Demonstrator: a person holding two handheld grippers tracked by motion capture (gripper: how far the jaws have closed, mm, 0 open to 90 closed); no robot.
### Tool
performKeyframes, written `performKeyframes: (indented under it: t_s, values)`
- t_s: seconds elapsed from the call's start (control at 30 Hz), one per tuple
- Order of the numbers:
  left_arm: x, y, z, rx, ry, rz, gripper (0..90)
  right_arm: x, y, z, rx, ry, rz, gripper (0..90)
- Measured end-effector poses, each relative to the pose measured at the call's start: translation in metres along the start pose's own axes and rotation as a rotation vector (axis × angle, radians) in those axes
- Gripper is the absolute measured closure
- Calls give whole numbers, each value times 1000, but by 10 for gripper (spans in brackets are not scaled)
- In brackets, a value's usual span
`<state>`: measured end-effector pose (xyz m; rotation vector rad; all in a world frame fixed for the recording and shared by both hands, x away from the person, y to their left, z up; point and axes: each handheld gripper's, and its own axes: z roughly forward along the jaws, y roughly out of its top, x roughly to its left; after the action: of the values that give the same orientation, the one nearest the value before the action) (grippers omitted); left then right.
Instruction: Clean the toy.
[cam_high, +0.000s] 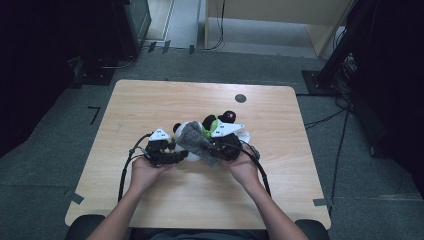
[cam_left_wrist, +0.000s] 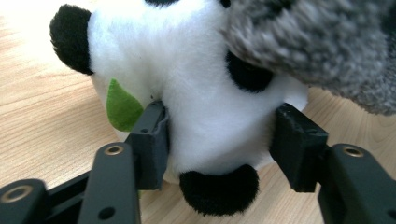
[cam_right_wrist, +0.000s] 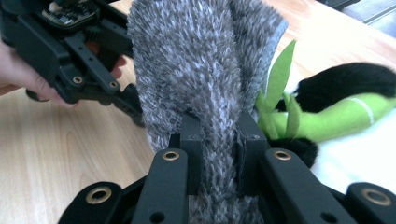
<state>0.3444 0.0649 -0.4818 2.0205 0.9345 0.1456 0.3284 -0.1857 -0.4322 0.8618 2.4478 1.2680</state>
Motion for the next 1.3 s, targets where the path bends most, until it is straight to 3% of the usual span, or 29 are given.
performKeyframes:
  t_s: [0.27,0.33,0.53,0.9,1.3]
  values:
    - [0,0,0,3,-3,11,346,5,-11,-1,7,28,-12,766]
    - [1,0,-1,3,-5,9,346,7,-13,-2,47,40,-16,770]
    - [1,0,-1,0,-7,10,328,8,-19,-5,94,63,-22,772]
    - [3,-1,-1,-7,-9,5,307,2,-39,-21,185,71,-21,778]
    - [4,-1,-1,-11,-15,2,303,-14,-56,-44,216,66,13,774]
